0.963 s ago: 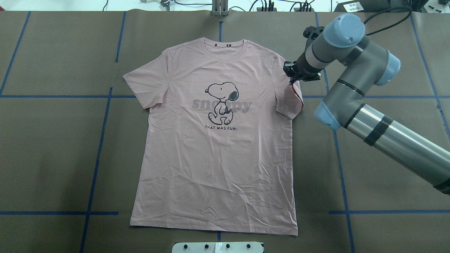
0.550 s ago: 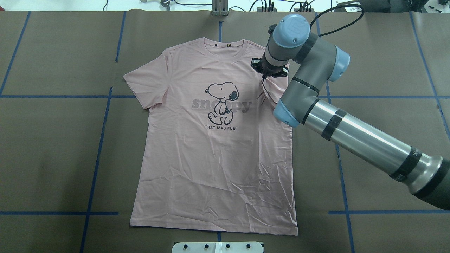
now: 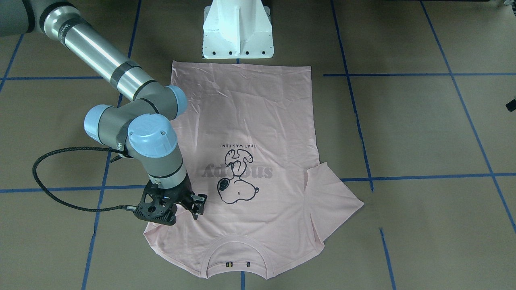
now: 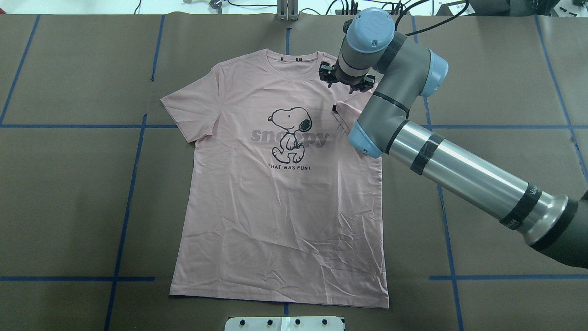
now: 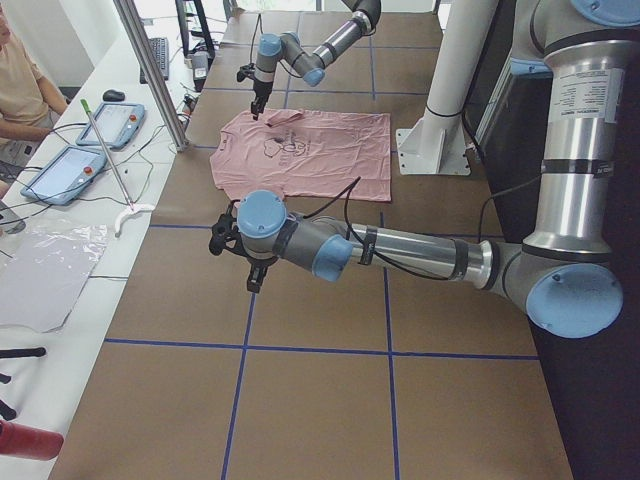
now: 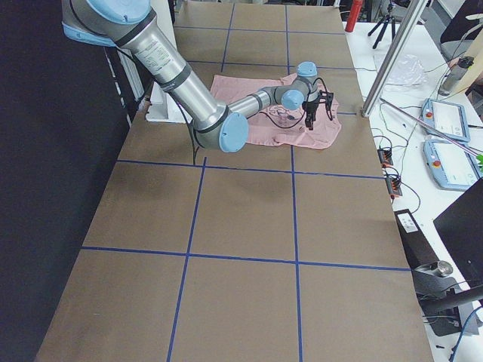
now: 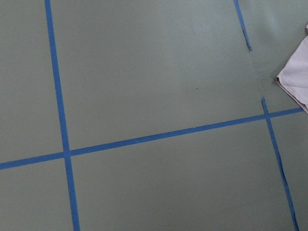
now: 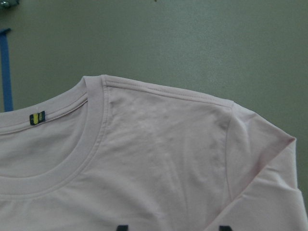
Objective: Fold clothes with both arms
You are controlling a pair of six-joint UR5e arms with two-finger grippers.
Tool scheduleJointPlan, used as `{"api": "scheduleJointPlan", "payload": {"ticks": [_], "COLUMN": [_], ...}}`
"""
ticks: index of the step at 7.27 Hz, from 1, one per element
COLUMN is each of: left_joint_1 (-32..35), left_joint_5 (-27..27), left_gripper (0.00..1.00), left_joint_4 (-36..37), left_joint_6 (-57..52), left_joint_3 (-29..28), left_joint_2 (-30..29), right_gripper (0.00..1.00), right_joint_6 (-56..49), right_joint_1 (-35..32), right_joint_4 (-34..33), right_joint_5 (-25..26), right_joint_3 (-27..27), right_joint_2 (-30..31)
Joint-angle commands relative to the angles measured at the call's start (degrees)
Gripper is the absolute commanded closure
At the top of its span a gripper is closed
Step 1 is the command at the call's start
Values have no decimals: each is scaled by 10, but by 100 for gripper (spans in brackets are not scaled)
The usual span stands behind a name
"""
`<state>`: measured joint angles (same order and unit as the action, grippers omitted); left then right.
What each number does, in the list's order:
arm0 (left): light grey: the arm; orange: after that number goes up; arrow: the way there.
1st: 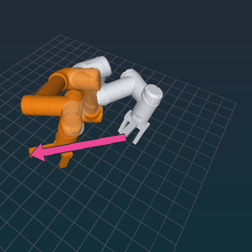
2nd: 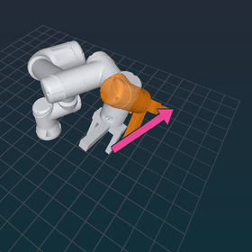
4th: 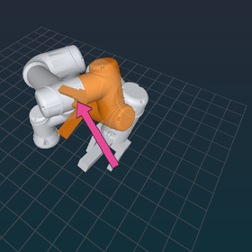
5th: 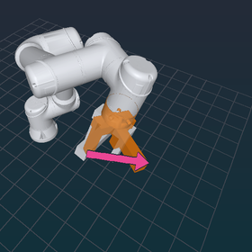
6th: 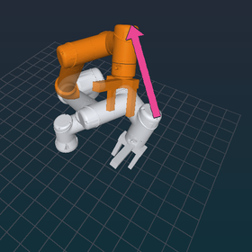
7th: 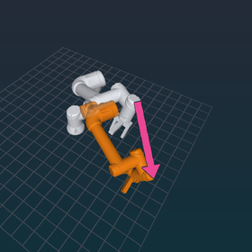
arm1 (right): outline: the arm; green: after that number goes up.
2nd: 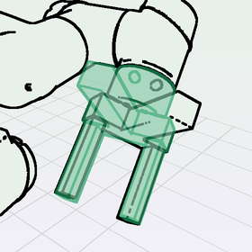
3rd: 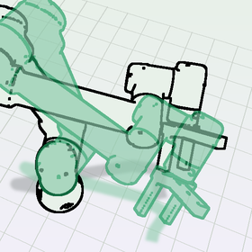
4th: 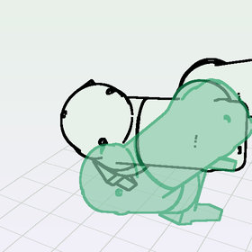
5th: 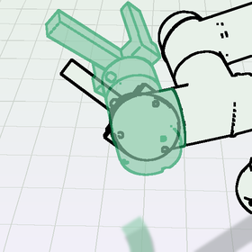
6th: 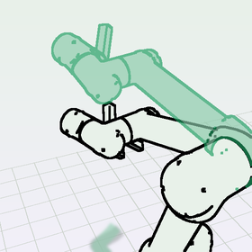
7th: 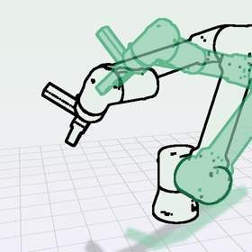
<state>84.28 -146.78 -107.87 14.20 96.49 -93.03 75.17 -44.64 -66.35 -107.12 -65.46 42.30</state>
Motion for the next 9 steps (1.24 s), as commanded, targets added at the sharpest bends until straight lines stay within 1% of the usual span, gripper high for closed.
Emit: {"api": "scheduleJointPlan", "payload": {"ticks": [1, 2, 3, 4, 5, 6, 7, 8, 9], "left_joint_1": [-88, -153, -203, -233, -264, -278, -280, -294, -300], "left_joint_5": [53, 94, 120, 152, 208, 223, 223, 223, 223], "left_gripper": [0, 0, 0, 0, 0, 0, 0, 5, 19], "left_joint_4": [-14, -13, -14, -22, -78, -143, -192, -206, -208], "left_joint_6": [108, 172, 240, 271, 299, 321, 339, 356, 357], "left_joint_3": [-26, -43, -90, -156, -198, -259, -316, -331, -332], "left_joint_2": [-79, -122, -175, -234, -258, -275, -308, -315, -314], "right_gripper": [0, 0, 0, 0, 0, 0, 0, 0, 0], "right_joint_6": [-5, -4, -5, -5, -5, -4, -4, -4, -4], "right_joint_1": [-3, -11, -10, -11, -12, -12, -11, -10, -10], "right_joint_4": [-2, -2, -1, -2, -2, -2, -2, -2, -2], "right_joint_5": [-27, -22, -30, -31, -32, -32, -32, -32, -31], "right_joint_3": [-156, -228, -329, -387, -403, -403, -404, -403, -400], "right_joint_2": [113, 170, 260, 307, 321, 324, 327, 327, 325]}}
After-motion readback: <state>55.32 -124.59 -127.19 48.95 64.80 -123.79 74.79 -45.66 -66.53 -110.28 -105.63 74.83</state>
